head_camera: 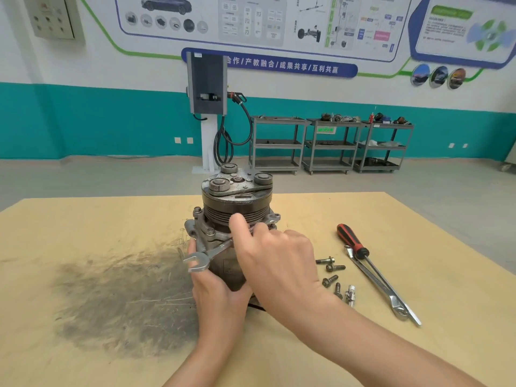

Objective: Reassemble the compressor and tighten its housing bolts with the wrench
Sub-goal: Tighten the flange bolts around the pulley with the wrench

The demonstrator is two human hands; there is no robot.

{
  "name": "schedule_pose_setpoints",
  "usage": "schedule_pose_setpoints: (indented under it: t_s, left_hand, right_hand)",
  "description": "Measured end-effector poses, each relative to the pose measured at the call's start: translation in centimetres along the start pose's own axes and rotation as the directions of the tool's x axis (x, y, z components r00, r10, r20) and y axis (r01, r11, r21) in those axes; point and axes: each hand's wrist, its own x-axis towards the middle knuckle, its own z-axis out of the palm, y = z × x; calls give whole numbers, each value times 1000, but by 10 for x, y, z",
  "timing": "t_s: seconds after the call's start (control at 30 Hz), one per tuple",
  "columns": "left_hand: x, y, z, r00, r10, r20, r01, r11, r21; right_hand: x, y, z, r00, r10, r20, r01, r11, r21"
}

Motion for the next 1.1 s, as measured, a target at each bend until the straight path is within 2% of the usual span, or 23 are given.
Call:
schedule_pose_setpoints:
  t_s: [0.13,0.2,0.27,0.3,0.33,0.37,0.4,0.43,0.47,0.53,0.6,0.67,0.8,0.93,1.1]
  left_hand:
    - [3,-2,2,997,78,-16,-76,994,83]
    - [2,-6,3,994,102,-39,-100,993,64]
    - [1,-3,1,996,50,-71,-51,999,-5]
    - [-1,-3,1,996,52,-66,-54,998,-29]
    - [-1,-3,1,996,68,-57,-70,997,-27]
    - [-1,-6,2,995,87,-51,-88,996,-16]
    - [-1,-8,1,994,99,-50,-100,995,-4]
    - [-1,-7,1,993,103,-52,-103,995,1]
    - [-2,-6,1,994,96,-49,-97,995,0]
    - [-3,-5,1,995,94,-38,-94,996,-1]
    - [-4,-2,0,994,97,-45,-97,995,-1]
    - [-5,1,-1,994,95,-46,-95,995,1]
    - [-5,2,-3,992,121,-39,-121,992,26]
    - [-5,0,-2,991,129,-28,-129,991,21]
    - [-4,-4,-1,991,131,-26,-131,991,19]
  right_hand:
    - [-1,0,-8,981,-30,-192,62,985,161]
    - [5,0,-10,969,-54,-240,106,973,207]
    - [11,9,-6,970,-24,-242,115,921,372]
    - [12,18,-3,974,37,-225,85,858,506]
    - [12,28,-1,974,143,-173,11,741,672]
    - [12,39,2,963,266,-41,-109,526,843]
    - [11,50,6,921,364,134,-231,237,944]
    - [10,61,13,853,416,315,-335,-26,942]
    - [10,70,22,775,428,464,-418,-203,885]
    - [7,80,41,650,412,639,-513,-383,768]
    - [4,80,54,608,389,693,-523,-460,717]
    - [2,80,63,602,361,712,-501,-523,689]
    - [8,83,72,545,226,807,-530,-653,540]
    - [10,86,76,443,45,895,-612,-715,339]
    - [15,91,81,434,-57,899,-634,-728,260]
